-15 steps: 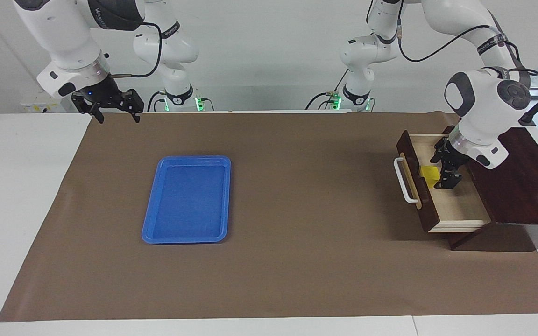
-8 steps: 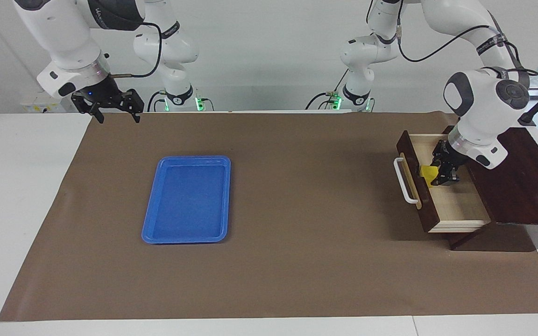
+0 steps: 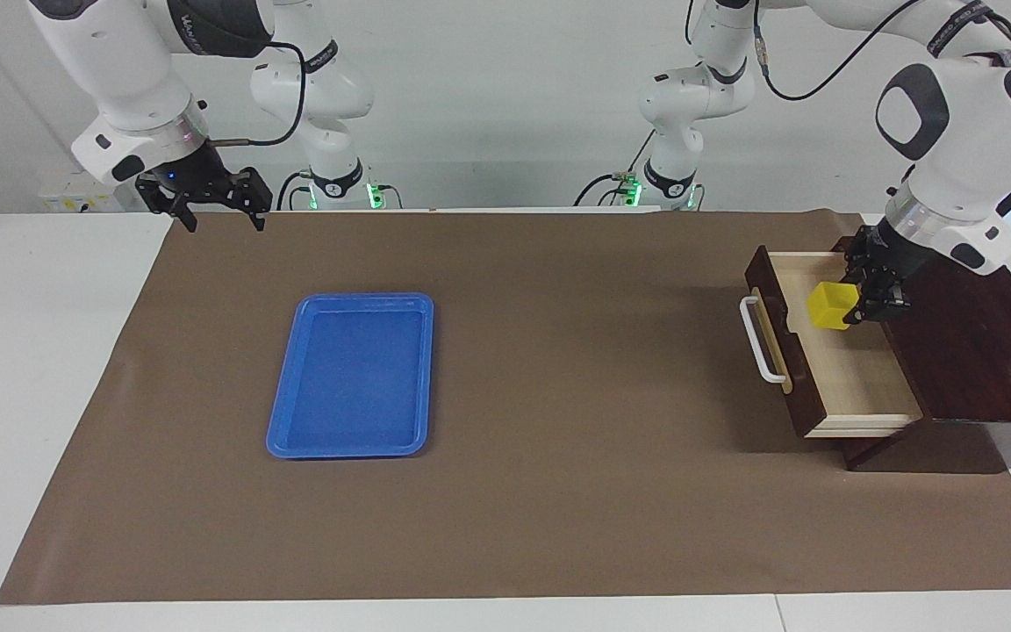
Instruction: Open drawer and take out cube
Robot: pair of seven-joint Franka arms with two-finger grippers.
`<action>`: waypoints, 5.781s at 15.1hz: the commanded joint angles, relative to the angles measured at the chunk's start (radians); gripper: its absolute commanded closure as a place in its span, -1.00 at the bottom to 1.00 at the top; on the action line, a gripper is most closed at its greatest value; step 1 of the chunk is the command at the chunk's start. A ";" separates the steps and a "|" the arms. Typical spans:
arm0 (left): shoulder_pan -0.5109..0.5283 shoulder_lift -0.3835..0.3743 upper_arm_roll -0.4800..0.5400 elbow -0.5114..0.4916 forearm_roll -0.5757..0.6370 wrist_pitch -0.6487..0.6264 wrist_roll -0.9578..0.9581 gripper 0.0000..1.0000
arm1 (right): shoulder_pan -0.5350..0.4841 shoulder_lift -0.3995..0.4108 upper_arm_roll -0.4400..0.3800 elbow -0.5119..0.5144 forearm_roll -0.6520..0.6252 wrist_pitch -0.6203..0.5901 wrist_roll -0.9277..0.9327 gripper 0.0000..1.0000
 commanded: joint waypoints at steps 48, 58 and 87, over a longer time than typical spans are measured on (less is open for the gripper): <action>-0.456 0.055 0.004 -0.052 -0.018 0.119 -0.627 1.00 | 0.625 0.557 0.007 0.193 0.843 0.778 1.692 -1.00; -0.456 0.052 0.002 -0.063 -0.018 0.120 -0.618 1.00 | 0.645 0.564 0.006 0.198 0.818 0.795 1.739 -1.00; -0.450 0.037 0.002 -0.092 -0.016 0.137 -0.572 1.00 | 0.645 0.539 0.006 0.186 0.778 0.836 1.732 1.00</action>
